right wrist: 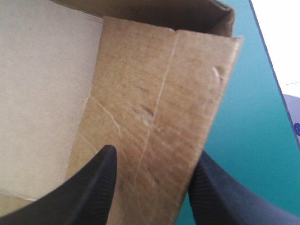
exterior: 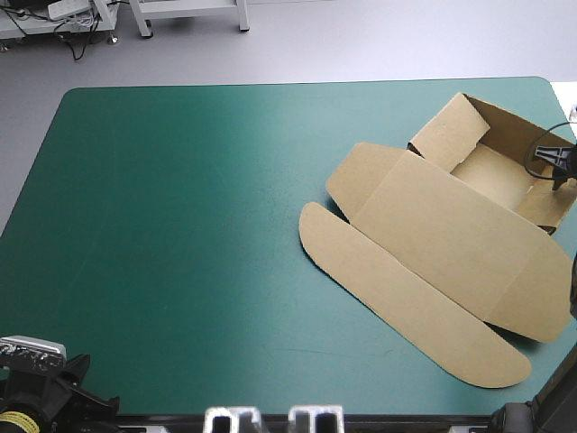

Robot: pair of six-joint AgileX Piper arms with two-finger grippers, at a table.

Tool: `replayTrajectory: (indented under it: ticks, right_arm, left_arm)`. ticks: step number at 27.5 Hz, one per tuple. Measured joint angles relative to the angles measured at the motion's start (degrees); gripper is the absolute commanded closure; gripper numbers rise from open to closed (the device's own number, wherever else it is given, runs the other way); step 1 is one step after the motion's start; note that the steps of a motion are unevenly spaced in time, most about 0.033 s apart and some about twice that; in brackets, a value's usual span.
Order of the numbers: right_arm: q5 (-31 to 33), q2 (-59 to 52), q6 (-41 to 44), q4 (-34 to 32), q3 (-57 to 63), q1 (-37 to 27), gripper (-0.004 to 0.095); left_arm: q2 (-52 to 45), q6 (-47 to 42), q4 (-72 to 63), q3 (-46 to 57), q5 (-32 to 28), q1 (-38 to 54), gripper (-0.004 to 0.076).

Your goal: Fold the box

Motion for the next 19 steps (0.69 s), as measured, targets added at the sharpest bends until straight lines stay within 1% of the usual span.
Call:
replayTrajectory:
  ticks: [3, 4, 6, 9, 11, 12, 15, 19]
  right_arm:
    - [0.0, -7.3, 0.0, 1.5, -0.1, 0.0, 0.0478]
    - [0.1, -9.0, 0.0, 2.5, -0.1, 0.0, 0.0504]
    - [0.3, -13.4, -0.4, 6.2, 0.1, 0.0, 0.0593]
    - [0.4, -20.0, -4.1, 12.8, 2.5, 0.8, 0.0784]
    - [0.4, -24.5, -6.3, 14.8, 5.5, 2.6, 0.0893]
    - [0.5, -27.0, -7.2, 15.1, 7.6, 3.9, 0.0926]
    - [0.7, -34.2, -9.3, 15.0, 15.0, 8.6, 0.0926]
    - [0.8, -42.7, -10.0, 14.8, 25.8, 15.1, 0.0927]
  left_arm:
    - [0.0, 0.5, -0.8, 0.0, -2.0, 0.0, 0.0734]
    - [0.0, 1.2, -1.6, 0.0, -2.6, 0.0, 0.0734]
    - [0.0, 3.2, -3.7, 0.0, -3.8, 0.0, 0.0734]
    - [0.0, 7.2, -7.7, 0.0, -4.9, 0.0, 0.0734]
    - [0.0, 8.7, -9.9, 0.0, -5.6, 0.0, 0.0734]
    - [0.0, 9.0, -10.6, 0.0, -6.3, 0.0, 0.0734]
    - [0.0, 9.1, -10.8, 0.0, -7.4, 0.0, 0.0734]
    - [0.0, 9.1, -10.0, 0.1, -7.6, 0.0, 0.0734]
